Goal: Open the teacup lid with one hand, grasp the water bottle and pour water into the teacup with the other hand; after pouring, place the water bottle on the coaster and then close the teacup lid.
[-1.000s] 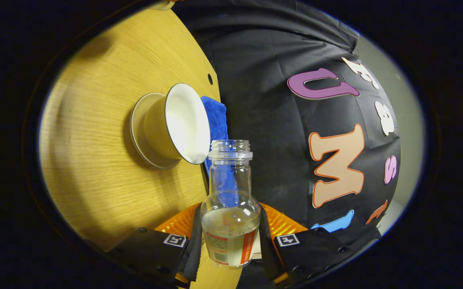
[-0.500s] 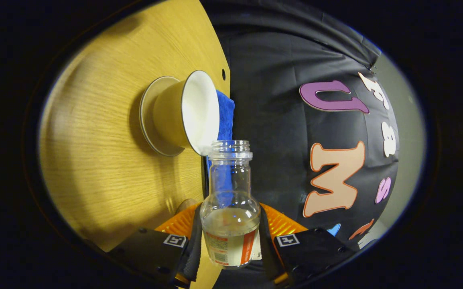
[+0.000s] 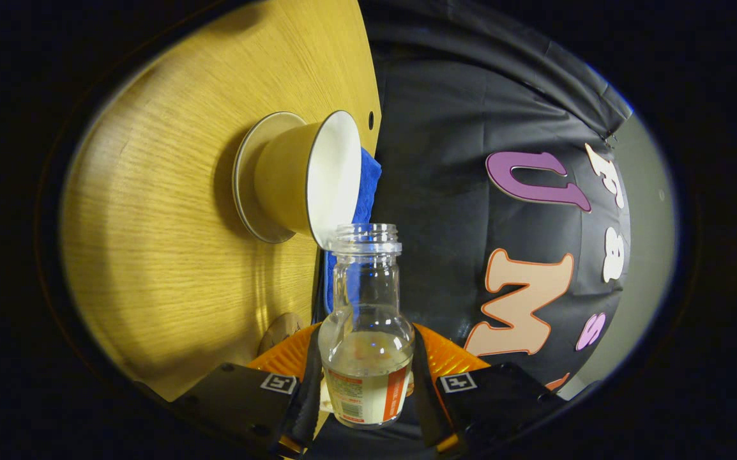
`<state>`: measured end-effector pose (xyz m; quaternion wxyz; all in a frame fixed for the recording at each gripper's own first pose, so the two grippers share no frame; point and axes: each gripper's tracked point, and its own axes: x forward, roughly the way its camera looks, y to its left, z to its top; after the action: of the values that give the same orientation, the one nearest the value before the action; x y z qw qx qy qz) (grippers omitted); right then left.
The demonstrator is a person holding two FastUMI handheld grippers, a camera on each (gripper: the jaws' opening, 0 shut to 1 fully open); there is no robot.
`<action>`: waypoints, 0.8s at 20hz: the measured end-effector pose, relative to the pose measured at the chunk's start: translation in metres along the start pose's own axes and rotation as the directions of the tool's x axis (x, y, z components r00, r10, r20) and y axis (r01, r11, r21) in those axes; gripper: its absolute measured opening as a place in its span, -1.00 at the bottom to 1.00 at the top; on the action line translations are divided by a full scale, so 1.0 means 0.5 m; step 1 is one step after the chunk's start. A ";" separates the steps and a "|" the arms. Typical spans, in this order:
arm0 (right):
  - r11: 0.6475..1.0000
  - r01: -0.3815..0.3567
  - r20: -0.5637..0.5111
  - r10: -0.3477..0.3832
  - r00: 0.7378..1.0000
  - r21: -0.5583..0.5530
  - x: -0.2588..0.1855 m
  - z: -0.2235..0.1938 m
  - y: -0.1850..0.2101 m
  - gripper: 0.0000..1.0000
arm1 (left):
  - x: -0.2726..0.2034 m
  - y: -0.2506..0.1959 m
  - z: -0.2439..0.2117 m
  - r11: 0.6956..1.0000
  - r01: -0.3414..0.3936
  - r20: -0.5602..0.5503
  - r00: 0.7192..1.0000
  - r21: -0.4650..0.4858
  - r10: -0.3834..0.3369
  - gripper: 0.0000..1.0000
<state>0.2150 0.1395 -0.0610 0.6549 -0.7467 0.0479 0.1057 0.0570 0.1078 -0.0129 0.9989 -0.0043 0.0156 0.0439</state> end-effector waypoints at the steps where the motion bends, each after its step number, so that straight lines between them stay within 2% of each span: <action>1: 1.000 0.003 0.003 -0.003 1.000 -0.015 -0.001 0.002 -0.002 0.31 | 0.001 -0.002 -0.002 1.000 0.000 -0.001 1.000 -0.001 0.000 -0.53; 6: 0.997 0.011 0.007 -0.010 1.000 -0.072 0.006 0.000 -0.010 0.31 | 0.001 -0.002 0.000 1.000 0.000 -0.001 1.000 -0.001 0.000 -0.48; 8: 0.996 0.013 0.007 -0.012 1.000 -0.086 0.002 0.002 -0.012 0.32 | 0.001 -0.002 -0.001 1.000 0.000 -0.001 1.000 -0.001 0.000 -0.54; 11: 0.994 0.021 0.014 -0.020 1.000 -0.111 0.002 0.002 -0.015 0.32 | 0.000 -0.002 -0.001 1.000 0.000 -0.001 1.000 -0.001 0.000 -0.48; 12: 0.992 0.025 0.016 -0.024 1.000 -0.122 0.001 0.003 -0.018 0.32 | 0.000 -0.001 0.000 1.000 0.001 0.000 1.000 -0.001 -0.001 -0.54; 16: 0.987 0.034 0.023 -0.030 0.999 -0.154 0.003 0.005 -0.024 0.32 | 0.000 -0.001 -0.001 1.000 0.001 -0.001 1.000 -0.001 -0.001 -0.54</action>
<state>0.2185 0.1436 -0.0500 0.5972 -0.7948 0.0209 0.1062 0.0569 0.1073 -0.0132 0.9989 -0.0050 0.0159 0.0434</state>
